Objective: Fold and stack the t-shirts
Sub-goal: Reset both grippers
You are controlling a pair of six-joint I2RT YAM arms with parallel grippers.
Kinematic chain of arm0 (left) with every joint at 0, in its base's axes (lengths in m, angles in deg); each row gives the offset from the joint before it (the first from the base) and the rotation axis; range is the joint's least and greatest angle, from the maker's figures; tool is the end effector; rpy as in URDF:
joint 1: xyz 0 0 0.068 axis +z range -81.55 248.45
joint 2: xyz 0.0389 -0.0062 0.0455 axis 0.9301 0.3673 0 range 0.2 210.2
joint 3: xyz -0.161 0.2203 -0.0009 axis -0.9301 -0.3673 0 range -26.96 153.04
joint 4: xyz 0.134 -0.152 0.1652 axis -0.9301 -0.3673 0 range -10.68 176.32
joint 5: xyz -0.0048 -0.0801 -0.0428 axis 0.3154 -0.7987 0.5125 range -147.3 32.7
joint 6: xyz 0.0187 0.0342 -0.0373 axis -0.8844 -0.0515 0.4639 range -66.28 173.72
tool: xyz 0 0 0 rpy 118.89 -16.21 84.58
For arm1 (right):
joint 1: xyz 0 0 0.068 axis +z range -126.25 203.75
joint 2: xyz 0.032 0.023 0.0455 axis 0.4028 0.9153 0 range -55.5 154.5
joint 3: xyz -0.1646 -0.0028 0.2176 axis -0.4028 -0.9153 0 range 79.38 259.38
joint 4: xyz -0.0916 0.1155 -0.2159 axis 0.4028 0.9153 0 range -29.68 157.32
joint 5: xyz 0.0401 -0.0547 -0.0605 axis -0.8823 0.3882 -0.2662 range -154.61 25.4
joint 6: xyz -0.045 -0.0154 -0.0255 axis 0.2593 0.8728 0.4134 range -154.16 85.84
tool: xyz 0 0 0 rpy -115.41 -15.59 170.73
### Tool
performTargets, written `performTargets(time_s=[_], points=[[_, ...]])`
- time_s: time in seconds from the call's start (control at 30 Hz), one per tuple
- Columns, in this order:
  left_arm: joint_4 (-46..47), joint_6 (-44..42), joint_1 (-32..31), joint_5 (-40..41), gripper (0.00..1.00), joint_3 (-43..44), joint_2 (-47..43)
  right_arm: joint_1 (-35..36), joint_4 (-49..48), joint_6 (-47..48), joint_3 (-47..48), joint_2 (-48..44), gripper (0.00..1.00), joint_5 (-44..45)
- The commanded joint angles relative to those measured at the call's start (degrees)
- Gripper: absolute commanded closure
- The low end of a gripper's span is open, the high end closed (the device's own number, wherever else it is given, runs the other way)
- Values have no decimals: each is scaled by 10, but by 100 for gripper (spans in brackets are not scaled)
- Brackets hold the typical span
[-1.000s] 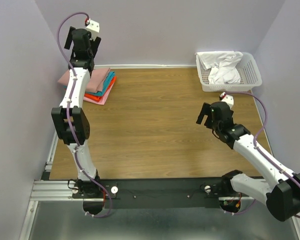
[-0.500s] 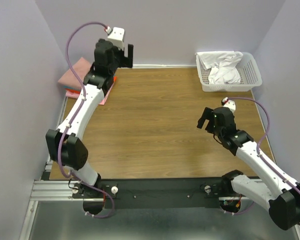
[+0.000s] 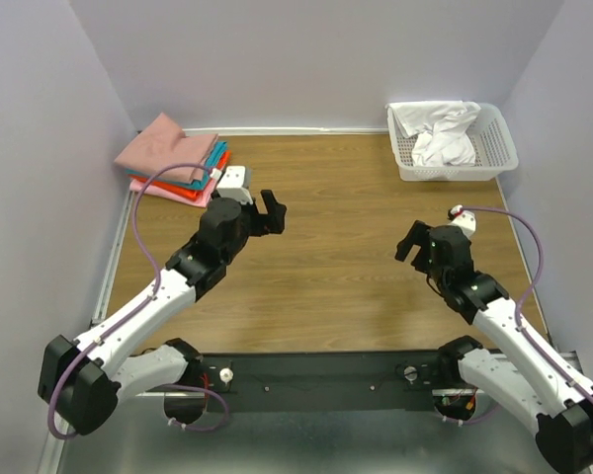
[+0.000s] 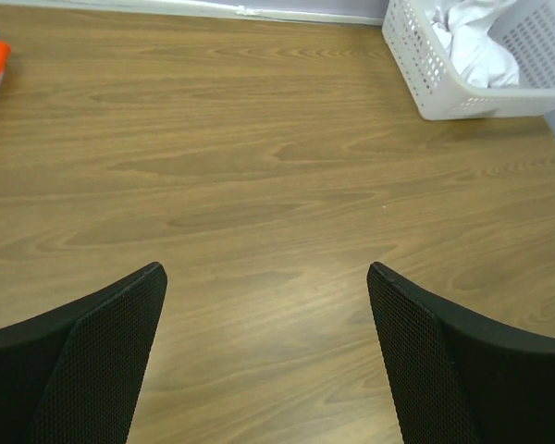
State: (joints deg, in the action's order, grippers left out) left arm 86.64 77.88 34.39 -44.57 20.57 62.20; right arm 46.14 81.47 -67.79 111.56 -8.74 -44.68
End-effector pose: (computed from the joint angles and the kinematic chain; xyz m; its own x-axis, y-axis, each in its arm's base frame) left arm 0.2146 -0.1357 0.3169 -0.3361 -0.2548 -0.9067 0.2541 0.9025 -0.3478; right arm 0.1698 0.0567 0.2395 -0.5063 0.3545 -0.7861 0.2139 0.9348 0.2837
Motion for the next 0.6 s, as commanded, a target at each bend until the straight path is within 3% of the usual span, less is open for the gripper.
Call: performTargets(time_s=[0.0, 0.57], points=[[21, 104, -20, 67, 4, -64, -41, -2, 6, -27, -23, -29, 0, 63], [-2, 135, -21, 184, 4, -97, -95, -2, -7, -40, -53, -70, 0, 92]])
